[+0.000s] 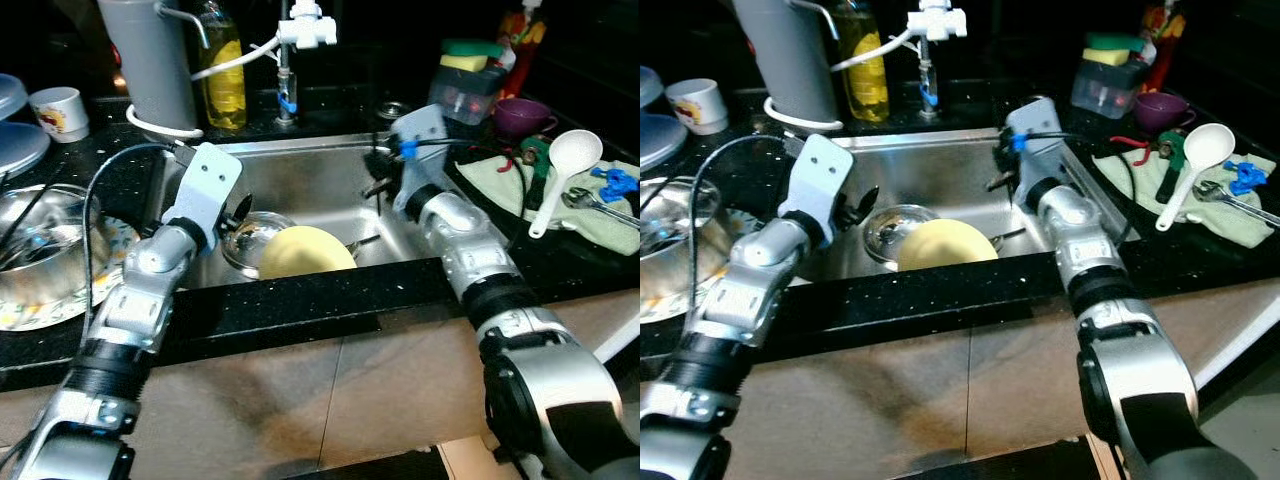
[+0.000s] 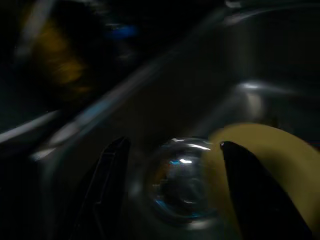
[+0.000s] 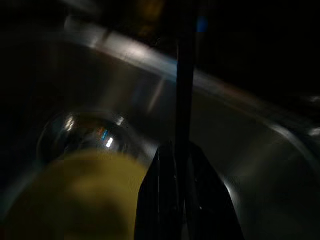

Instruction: Kitchen organization

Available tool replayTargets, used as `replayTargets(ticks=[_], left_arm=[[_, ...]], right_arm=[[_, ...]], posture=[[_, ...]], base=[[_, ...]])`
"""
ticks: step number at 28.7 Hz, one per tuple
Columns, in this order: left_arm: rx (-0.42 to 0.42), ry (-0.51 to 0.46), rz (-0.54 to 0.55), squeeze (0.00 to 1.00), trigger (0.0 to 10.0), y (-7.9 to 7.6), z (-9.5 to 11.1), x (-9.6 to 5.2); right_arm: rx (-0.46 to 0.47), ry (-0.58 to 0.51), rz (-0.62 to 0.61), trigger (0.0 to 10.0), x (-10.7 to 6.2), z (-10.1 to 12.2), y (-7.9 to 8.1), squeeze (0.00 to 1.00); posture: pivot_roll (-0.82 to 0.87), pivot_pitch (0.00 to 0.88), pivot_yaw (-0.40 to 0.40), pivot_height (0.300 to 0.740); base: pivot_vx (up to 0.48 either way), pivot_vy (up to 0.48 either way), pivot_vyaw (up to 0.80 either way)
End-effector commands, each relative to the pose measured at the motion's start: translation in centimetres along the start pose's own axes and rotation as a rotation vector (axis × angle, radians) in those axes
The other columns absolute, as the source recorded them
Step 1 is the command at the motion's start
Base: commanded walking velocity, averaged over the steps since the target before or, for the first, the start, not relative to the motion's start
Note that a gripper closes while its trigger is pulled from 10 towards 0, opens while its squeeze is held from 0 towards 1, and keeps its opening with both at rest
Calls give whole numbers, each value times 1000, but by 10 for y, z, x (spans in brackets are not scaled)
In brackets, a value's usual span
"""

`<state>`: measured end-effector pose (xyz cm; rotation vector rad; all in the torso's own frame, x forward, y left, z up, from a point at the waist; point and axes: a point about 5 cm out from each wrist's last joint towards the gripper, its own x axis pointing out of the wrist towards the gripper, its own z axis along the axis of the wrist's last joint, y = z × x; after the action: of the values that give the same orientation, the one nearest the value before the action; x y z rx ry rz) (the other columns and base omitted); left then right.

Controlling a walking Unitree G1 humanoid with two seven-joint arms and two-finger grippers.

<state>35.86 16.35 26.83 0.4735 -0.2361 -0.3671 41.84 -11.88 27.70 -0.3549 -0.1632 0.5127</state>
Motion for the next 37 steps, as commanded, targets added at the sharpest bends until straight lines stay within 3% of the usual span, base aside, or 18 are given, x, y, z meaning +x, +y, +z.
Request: replayTargets(ticks=[1, 3, 9, 13, 24, 25, 26, 31, 32, 33, 34, 37], left_arm=[[-23, 12, -92, 0, 10000, -9, 0, -3], [-97, 2, -178, 0, 10000, -21, 3, -6], [-156, 4, -270, 0, 10000, -33, 5, -9], [-149, 38, -336, 0, 10000, -39, 3, -15], [-135, 97, -333, 0, 10000, -37, -2, -20], [-132, 102, -328, 0, 10000, -36, -3, -20], [-130, 106, -325, 0, 10000, -36, -3, -21], [-120, 104, -310, 0, 10000, -33, -2, -20], [-124, 103, -299, 0, 10000, -32, -1, -19], [-124, 103, -299, 0, 10000, -32, -1, -19], [-129, 100, -283, 0, 10000, -30, -1, -19], [-151, 90, -245, 0, 10000, -25, 0, -17]], right_arm=[[-43, 27, 55, 10000, 5, 1, 9, 0], [-104, 60, 106, 10000, 9, 0, 17, 0], [-196, 89, 180, 10000, 12, -2, 26, 0], [-219, 112, 200, 10000, 12, -4, 28, 0], [-238, 183, 209, 10000, 9, -12, 23, 0], [-238, 188, 205, 10000, 8, -12, 22, 875], [-238, 190, 202, 10000, 8, -12, 21, 1000], [-265, 191, 171, 10000, 8, -12, 18, 1000], [-261, 186, 158, 10000, 7, -12, 16, 459], [-261, 186, 158, 10000, 7, -12, 16, 459], [-246, 175, 140, 10000, 7, -10, 13, 0], [-206, 141, 105, 10000, 6, -6, 8, 0]], posture=[[-77, 223, -38, 740], [-78, 230, -40, 740], [-82, 234, -44, 740], [-79, 235, -47, 740], [-70, 218, -47, 740], [-70, 217, -45, 740], [-70, 217, -45, 740], [-70, 209, -43, 740], [-69, 205, -41, 740], [-69, 205, -41, 740], [-71, 202, -40, 740], [-75, 199, -39, 740]], base=[[0, 0, 0], [0, 0, 0], [0, 0, 0], [0, 0, 0], [0, 0, 0], [0, 0, 0], [0, 0, 0], [0, 0, 0], [0, 0, 0], [0, 0, 0], [0, 0, 0], [0, 0, 0]])
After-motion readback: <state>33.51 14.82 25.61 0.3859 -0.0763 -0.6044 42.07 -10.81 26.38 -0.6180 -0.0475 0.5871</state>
